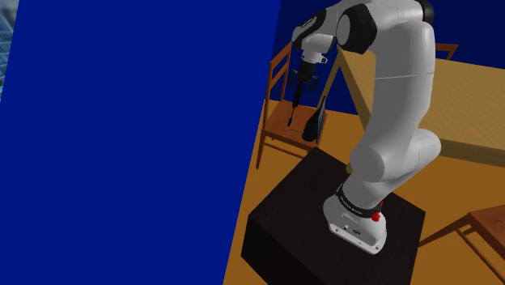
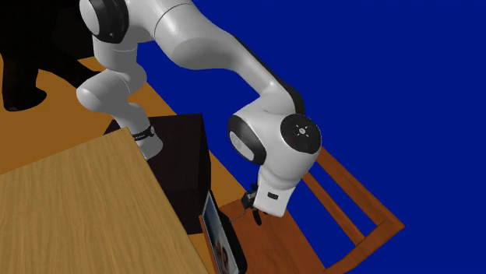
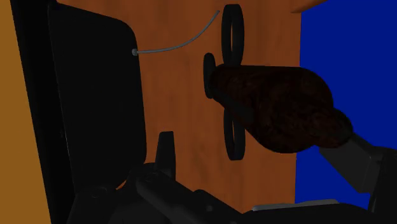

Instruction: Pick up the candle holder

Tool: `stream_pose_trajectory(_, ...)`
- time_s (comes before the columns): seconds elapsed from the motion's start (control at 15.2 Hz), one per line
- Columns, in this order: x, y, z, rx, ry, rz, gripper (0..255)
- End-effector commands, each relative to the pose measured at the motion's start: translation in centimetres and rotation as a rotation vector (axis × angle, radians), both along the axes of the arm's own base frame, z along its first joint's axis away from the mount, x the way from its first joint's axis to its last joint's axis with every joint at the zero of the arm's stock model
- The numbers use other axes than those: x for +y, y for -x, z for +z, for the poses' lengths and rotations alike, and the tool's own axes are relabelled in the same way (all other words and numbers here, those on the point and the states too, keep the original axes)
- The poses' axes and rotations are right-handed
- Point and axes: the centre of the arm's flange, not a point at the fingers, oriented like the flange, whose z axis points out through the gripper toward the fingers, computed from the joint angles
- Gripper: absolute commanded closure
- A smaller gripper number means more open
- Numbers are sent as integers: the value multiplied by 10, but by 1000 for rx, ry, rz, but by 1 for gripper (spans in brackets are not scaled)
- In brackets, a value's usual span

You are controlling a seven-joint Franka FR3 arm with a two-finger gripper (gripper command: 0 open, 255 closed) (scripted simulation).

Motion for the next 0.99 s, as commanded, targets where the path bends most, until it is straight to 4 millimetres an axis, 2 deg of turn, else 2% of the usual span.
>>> stream_pose_trajectory(0.0, -3, 0, -13, 0, -1, -7, 0)
stream_pose_trajectory(0.26, -3, 0, -35, 0, -1, -7, 0)
stream_pose_trajectory(0.4, -3, 0, -38, 0, -1, -7, 0)
stream_pose_trajectory(0.46, -3, 0, -37, 0, -1, -7, 255)
stream_pose_trajectory(0.92, -3, 0, -37, 0, -1, -7, 255)
